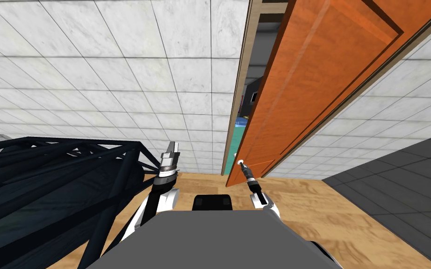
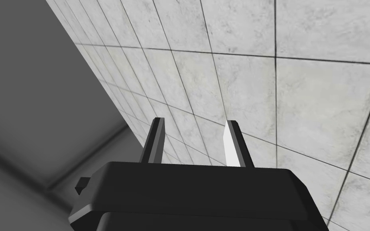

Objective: Pull the door open

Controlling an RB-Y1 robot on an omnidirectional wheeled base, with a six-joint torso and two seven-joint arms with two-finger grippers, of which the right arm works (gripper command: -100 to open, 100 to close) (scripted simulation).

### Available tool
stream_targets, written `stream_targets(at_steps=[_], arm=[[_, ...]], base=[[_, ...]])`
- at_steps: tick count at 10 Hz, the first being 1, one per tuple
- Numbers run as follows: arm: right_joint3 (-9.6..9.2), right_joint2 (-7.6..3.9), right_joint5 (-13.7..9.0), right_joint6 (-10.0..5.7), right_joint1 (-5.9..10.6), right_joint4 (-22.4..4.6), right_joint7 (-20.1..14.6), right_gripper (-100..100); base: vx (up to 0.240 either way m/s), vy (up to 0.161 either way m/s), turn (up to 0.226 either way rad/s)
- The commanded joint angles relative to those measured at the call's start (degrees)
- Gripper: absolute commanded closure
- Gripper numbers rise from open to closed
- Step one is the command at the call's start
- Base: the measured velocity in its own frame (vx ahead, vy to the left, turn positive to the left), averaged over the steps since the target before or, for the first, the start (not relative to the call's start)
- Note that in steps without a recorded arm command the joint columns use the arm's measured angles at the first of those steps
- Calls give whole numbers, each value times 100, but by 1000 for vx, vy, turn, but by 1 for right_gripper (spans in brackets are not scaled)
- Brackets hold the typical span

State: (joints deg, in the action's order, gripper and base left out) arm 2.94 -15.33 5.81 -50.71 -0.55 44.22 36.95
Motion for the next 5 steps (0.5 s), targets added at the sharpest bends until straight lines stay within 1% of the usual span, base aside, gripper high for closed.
stream_targets(at_steps=[1,2,4,5], arm=[[-125,73,-67,-22,-30,-22,-286,100],[-125,73,-67,-22,-30,-22,-311,100],[-182,81,-194,-11,-3,-42,-655,100],[-182,81,-194,-11,-3,-42,-673,100]], base=[[-55,-52,75],[-39,-24,48],[-49,-38,69],[-36,-35,49]])
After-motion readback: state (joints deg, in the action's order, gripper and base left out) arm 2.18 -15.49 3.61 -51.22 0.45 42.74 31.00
